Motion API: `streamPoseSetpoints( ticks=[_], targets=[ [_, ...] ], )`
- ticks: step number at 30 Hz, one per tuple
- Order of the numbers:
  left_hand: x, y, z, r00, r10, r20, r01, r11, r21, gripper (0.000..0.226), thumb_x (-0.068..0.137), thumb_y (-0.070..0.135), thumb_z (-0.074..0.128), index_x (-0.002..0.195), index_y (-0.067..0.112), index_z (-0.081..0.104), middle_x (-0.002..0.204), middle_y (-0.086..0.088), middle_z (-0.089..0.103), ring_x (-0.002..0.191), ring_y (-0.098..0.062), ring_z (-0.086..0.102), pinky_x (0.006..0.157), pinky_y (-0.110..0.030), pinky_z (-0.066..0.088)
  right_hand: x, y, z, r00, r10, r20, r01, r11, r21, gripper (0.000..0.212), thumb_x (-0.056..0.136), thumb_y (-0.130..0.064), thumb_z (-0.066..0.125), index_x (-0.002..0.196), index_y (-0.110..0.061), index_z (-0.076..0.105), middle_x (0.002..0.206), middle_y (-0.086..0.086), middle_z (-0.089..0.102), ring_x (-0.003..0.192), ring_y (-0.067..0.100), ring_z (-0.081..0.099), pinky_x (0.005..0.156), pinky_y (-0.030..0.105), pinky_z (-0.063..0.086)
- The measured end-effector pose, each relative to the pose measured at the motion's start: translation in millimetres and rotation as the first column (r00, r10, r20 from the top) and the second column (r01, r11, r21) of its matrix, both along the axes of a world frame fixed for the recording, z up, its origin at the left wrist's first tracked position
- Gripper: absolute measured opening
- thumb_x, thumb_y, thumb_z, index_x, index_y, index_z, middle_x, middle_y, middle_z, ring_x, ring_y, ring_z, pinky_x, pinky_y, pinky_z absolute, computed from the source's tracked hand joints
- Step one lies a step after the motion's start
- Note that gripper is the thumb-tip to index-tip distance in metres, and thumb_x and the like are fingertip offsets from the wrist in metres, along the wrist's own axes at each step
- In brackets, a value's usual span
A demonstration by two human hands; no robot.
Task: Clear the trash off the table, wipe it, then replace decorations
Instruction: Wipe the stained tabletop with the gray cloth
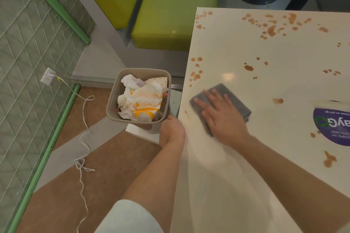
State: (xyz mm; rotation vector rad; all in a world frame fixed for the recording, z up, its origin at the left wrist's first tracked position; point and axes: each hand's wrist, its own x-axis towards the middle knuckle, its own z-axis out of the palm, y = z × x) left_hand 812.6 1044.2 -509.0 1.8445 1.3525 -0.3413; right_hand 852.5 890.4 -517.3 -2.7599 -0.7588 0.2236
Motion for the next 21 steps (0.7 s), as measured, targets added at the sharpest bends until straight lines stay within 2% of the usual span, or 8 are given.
streamPoseSetpoints(
  ticks=[2,4,6,9,11,14,16,21],
  targets=[
    [-4,0,-2,0.999,-0.009,0.053,0.010,1.000,-0.023,0.044,0.105,0.022,0.023,0.126,0.002,0.055,0.130,-0.020,0.056,0.120,-0.035,0.053,0.094,-0.037,0.043,32,3,0,0.986,-0.167,0.001,0.167,0.986,-0.006,0.049,0.105,-0.039,0.015,0.154,-0.039,0.019,0.165,-0.005,0.007,0.152,0.017,-0.002,0.122,0.039,-0.005],
    [-5,-1,-2,0.997,-0.005,0.081,0.009,0.999,-0.046,0.044,0.104,0.025,0.024,0.125,0.002,0.056,0.128,-0.020,0.057,0.118,-0.036,0.054,0.093,-0.037,0.044,39,21,2,0.976,-0.216,-0.009,0.216,0.976,-0.016,0.050,0.106,-0.038,0.016,0.155,-0.037,0.014,0.165,-0.009,0.000,0.151,0.021,-0.007,0.120,0.041,-0.009],
    [-2,0,-2,0.999,0.024,0.044,-0.022,0.999,-0.041,0.045,0.105,0.023,0.023,0.127,0.001,0.056,0.133,-0.021,0.054,0.123,-0.035,0.051,0.097,-0.038,0.040,15,36,3,0.996,-0.086,-0.015,0.086,0.996,-0.008,0.051,0.105,-0.038,0.016,0.155,-0.037,0.014,0.164,-0.014,0.005,0.151,0.024,-0.007,0.120,0.042,-0.009],
    [1,0,1,0.999,0.035,0.019,-0.034,0.999,-0.028,0.047,0.105,0.024,0.025,0.127,-0.002,0.057,0.134,-0.021,0.054,0.123,-0.036,0.051,0.098,-0.039,0.038,-35,24,5,0.993,0.119,-0.006,-0.119,0.992,-0.035,0.051,0.104,-0.041,0.015,0.154,-0.039,0.020,0.160,-0.019,0.017,0.152,0.022,0.002,0.123,0.045,0.000],
    [1,0,0,1.000,0.011,0.006,-0.011,1.000,-0.025,0.047,0.105,0.022,0.023,0.127,-0.001,0.057,0.134,-0.020,0.055,0.123,-0.035,0.050,0.098,-0.039,0.039,-28,9,4,0.997,0.071,-0.005,-0.071,0.996,-0.054,0.051,0.103,-0.041,0.013,0.154,-0.039,0.022,0.160,-0.019,0.019,0.152,0.021,0.005,0.123,0.044,0.001],
    [0,1,-2,1.000,0.021,-0.008,-0.021,0.999,-0.024,0.046,0.105,0.022,0.021,0.126,0.002,0.057,0.134,-0.018,0.055,0.124,-0.034,0.050,0.099,-0.040,0.039,9,7,-1,0.992,-0.129,0.011,0.129,0.990,-0.048,0.058,0.099,-0.043,0.003,0.155,-0.039,0.017,0.161,-0.018,0.016,0.152,0.022,-0.001,0.122,0.044,-0.004],
    [1,1,-3,0.999,0.039,0.000,-0.039,0.998,-0.038,0.047,0.105,0.024,0.023,0.126,0.001,0.058,0.133,-0.019,0.056,0.123,-0.034,0.051,0.099,-0.040,0.039,9,24,0,0.981,-0.191,0.009,0.191,0.981,-0.028,0.060,0.097,-0.043,0.003,0.155,-0.037,0.018,0.162,-0.016,0.017,0.152,0.025,-0.001,0.121,0.046,-0.004],
    [0,0,0,0.999,0.048,0.025,-0.048,0.998,-0.029,0.047,0.104,0.024,0.023,0.127,0.000,0.058,0.133,-0.020,0.055,0.123,-0.035,0.051,0.098,-0.039,0.039,-56,21,3,1.000,0.026,0.008,-0.026,1.000,-0.004,0.050,0.102,-0.037,0.020,0.152,-0.037,0.029,0.158,-0.017,0.026,0.151,0.024,0.010,0.122,0.046,0.005]
  ],
)
